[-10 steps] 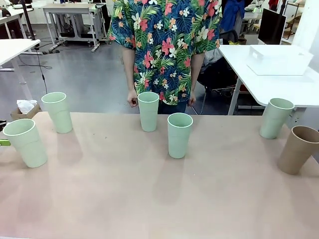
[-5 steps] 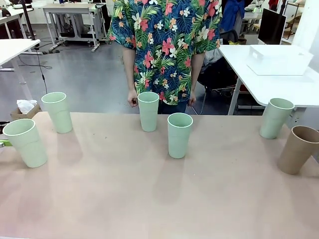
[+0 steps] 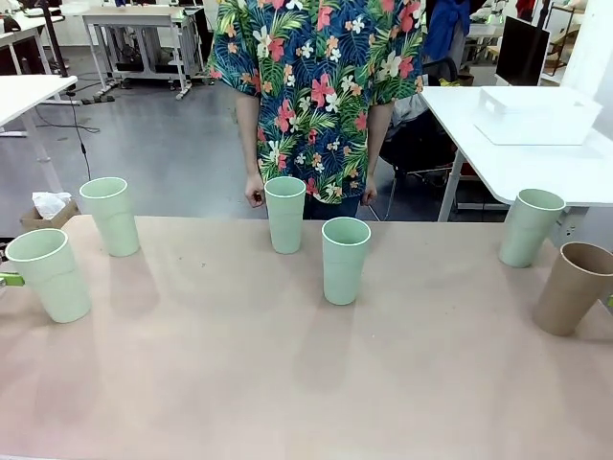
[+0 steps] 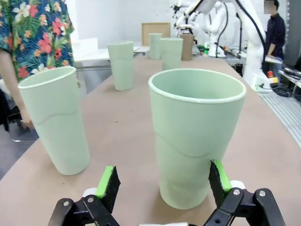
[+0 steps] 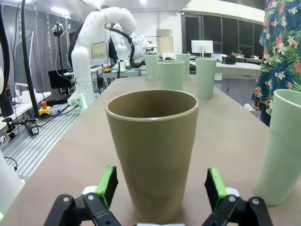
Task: Stack the cups and store them in the basket.
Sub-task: Pick up two Reusable plastic cups , one in each hand.
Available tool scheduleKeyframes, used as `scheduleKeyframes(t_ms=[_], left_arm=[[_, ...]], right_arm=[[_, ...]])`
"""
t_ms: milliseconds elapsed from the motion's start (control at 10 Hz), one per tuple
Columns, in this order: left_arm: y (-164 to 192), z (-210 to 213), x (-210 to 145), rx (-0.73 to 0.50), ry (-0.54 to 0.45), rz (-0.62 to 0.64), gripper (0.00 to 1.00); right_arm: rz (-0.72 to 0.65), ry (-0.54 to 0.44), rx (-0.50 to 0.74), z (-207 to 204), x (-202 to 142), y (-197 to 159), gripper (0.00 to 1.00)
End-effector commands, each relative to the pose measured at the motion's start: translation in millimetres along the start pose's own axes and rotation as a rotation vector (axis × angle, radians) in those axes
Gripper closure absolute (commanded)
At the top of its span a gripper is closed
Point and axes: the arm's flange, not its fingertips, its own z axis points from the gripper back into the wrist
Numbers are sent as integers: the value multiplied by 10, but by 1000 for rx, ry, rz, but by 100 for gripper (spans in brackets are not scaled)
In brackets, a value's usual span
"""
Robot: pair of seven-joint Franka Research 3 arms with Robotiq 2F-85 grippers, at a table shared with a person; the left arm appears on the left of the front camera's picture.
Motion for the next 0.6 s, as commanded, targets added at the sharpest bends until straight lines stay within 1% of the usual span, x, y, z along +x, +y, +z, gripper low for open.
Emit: scheduleKeyframes(t_ms=[0,500], left_arm=[[14,-9,-19,-71,2,-48,0],[-16,-127,-77,-132,-3,-40,0]], right_arm=[[-13,4,10,-57,10,20,0],[-44,10,36,-141,-32,55,0]])
